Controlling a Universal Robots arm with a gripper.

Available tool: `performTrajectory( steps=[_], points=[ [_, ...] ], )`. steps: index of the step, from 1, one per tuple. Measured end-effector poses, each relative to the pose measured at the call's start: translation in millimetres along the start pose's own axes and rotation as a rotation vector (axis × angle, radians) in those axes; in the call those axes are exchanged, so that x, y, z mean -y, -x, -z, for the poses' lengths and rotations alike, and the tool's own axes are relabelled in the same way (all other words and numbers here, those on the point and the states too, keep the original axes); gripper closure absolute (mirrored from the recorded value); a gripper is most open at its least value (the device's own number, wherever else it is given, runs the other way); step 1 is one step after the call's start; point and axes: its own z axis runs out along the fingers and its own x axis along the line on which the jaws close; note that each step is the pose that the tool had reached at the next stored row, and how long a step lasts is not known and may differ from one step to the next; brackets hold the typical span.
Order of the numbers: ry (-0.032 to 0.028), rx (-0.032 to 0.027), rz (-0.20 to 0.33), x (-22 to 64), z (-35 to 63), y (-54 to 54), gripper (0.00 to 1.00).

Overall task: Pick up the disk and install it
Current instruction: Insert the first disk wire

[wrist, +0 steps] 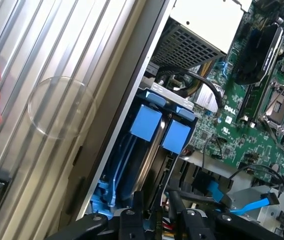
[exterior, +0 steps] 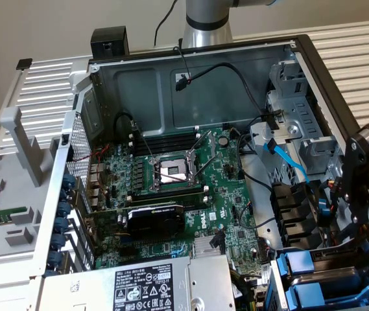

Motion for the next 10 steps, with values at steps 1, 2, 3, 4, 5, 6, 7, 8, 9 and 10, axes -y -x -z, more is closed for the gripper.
performTrajectory(
  steps=[1, 2, 3, 4, 5, 6, 7, 8, 9, 10],
  points=[
    [-0.0001, 0.0010, 0.000, -0.1, 0.0, -0.1, 0.66],
    [-0.0003, 0.0017, 0.000, 0.0, 0.1, 0.0, 0.66],
    [-0.0004, 0.0022, 0.000, 0.0, 0.0, 0.0, 0.66],
    [-0.0005, 0.0024, 0.001, 0.0, -0.1, 0.0, 0.66],
    [-0.0004, 0.0024, 0.001, 0.0, -0.1, -0.1, 0.66],
    [-0.0005, 0.0025, 0.001, 0.0, -0.1, -0.1, 0.66],
    [-0.0004, 0.0024, 0.001, 0.0, -0.1, -0.1, 0.66],
    [-0.0004, 0.0024, 0.001, 0.0, -0.1, -0.1, 0.66],
    [-0.0004, 0.0025, 0.001, 0.0, -0.1, -0.1, 0.66],
    [-0.0004, 0.0024, 0.001, 0.0, -0.1, -0.1, 0.66]
  ],
)
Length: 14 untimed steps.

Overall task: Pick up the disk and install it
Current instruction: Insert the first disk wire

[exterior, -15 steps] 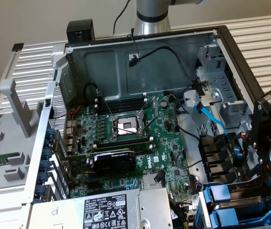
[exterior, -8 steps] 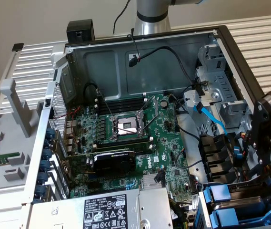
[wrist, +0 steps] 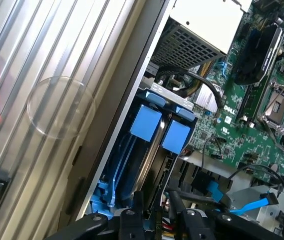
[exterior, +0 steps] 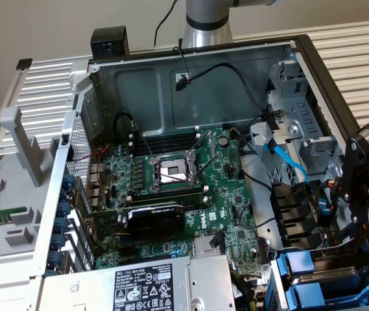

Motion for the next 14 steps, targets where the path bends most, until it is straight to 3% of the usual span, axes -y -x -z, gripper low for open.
performTrajectory(
  steps=[3, 8, 14],
  points=[
    [0.0000, 0.0000, 0.000, 0.0, 0.0, 0.0, 0.66],
    [0.0000, 0.0000, 0.000, 0.0, 0.0, 0.0, 0.83],
    [0.0002, -0.0001, 0.000, 0.0, 0.0, 0.0, 0.83]
  ],
)
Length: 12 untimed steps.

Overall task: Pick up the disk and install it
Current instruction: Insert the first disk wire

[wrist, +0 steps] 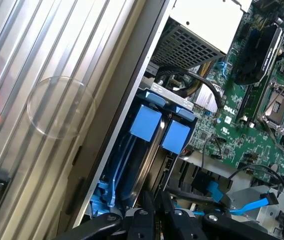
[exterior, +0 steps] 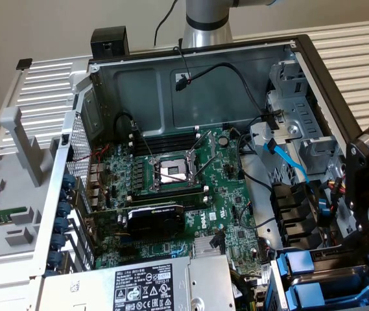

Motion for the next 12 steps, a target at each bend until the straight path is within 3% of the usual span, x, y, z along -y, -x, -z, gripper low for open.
performTrajectory(
  steps=[7, 12],
  points=[
    [0.0018, -0.0044, 0.000, 1.2, 0.7, 3.2, 0.83],
    [0.0075, -0.0184, -0.001, 1.8, 7.2, 6.9, 0.83]
  ],
)
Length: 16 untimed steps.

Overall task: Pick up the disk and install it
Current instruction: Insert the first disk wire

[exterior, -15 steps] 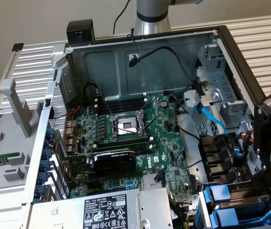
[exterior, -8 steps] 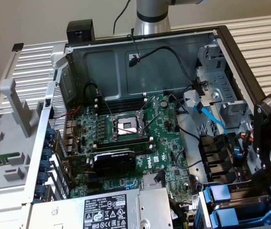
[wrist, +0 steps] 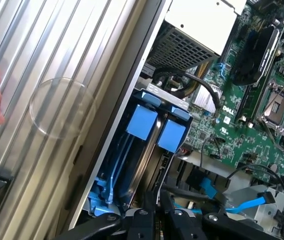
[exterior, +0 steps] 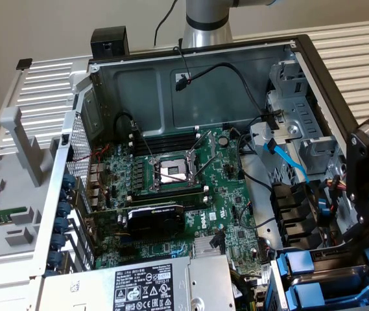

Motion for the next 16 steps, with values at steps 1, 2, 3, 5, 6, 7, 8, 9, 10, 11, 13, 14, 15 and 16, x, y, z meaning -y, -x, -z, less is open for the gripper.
performTrajectory(
  steps=[1, 2, 3, 5, 6, 7, 8, 9, 10, 11, 13, 14, 15, 16],
  points=[
    [0.0012, -0.0031, 0.000, 0.0, 1.2, 0.6, 0.83],
    [0.0027, -0.0068, -0.001, 0.0, 2.1, 0.9, 0.83],
    [0.0042, -0.0109, -0.002, 0.0, 2.8, 1.2, 0.83],
    [0.0078, -0.0204, -0.003, 0.0, 4.8, 2.0, 0.83],
    [0.0098, -0.0253, -0.004, 0.0, 5.3, 2.4, 0.83],
    [0.0116, -0.0297, -0.004, 0.2, 5.5, 3.0, 0.83],
    [0.0128, -0.0328, -0.004, 0.3, 5.7, 3.4, 0.83],
    [0.0140, -0.0357, -0.005, 0.5, 6.0, 3.8, 0.83],
    [0.0151, -0.0388, -0.005, 0.5, 6.4, 4.3, 0.83],
    [0.0160, -0.0411, -0.005, 0.5, 6.6, 4.7, 0.83],
    [0.0164, -0.0422, -0.005, 0.6, 6.4, 4.9, 0.83],
    [0.0164, -0.0422, -0.005, 0.6, 6.4, 4.9, 0.83],
    [0.0164, -0.0422, -0.005, 0.6, 6.4, 4.9, 0.83],
    [0.0164, -0.0422, -0.005, 0.6, 6.4, 4.9, 0.83]
  ],
)
